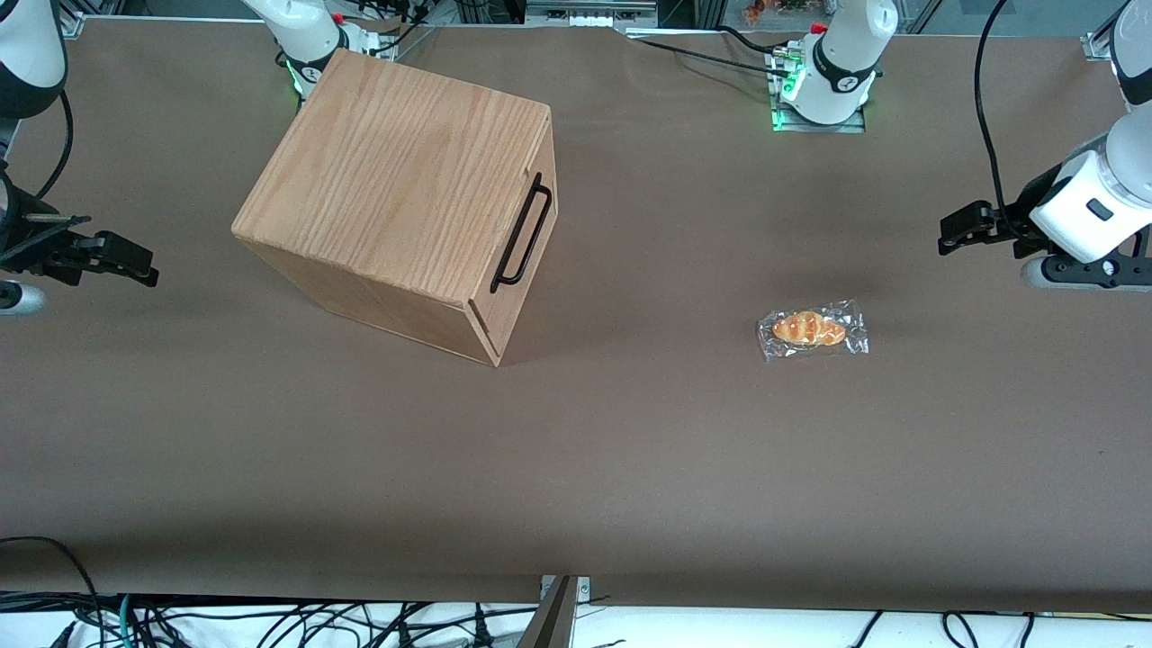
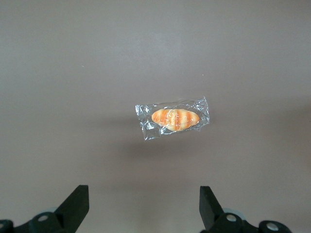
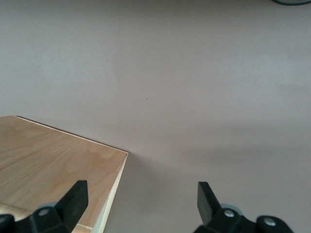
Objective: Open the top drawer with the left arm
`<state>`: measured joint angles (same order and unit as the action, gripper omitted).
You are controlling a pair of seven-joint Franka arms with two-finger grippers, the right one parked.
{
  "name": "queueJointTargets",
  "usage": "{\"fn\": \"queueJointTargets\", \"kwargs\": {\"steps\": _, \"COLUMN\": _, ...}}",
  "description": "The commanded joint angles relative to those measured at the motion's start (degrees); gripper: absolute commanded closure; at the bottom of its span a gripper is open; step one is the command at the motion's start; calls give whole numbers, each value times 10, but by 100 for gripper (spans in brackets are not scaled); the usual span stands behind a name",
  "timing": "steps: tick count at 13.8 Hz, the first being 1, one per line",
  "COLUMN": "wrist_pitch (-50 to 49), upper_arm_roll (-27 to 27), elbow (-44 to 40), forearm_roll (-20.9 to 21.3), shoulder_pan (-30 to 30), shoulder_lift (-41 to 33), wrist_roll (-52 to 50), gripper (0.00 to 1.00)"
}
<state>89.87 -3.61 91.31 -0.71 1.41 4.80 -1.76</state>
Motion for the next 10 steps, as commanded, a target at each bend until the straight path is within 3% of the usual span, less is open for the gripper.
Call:
{"fn": "queueJointTargets", "kwargs": {"steps": 1, "wrist_pitch": 2, "upper_arm_roll": 0, "elbow": -14, "forearm_roll": -2, "shoulder_pan": 2, "shoulder_lift": 7, "wrist_roll": -2, "gripper": 0}}
{"fn": "queueJointTargets", "kwargs": {"steps": 10, "wrist_pitch": 3, "upper_arm_roll": -1, "elbow": -17, "forearm_roll": 13, "shoulder_pan": 1, "shoulder_lift": 8, "wrist_roll": -2, "gripper": 0}}
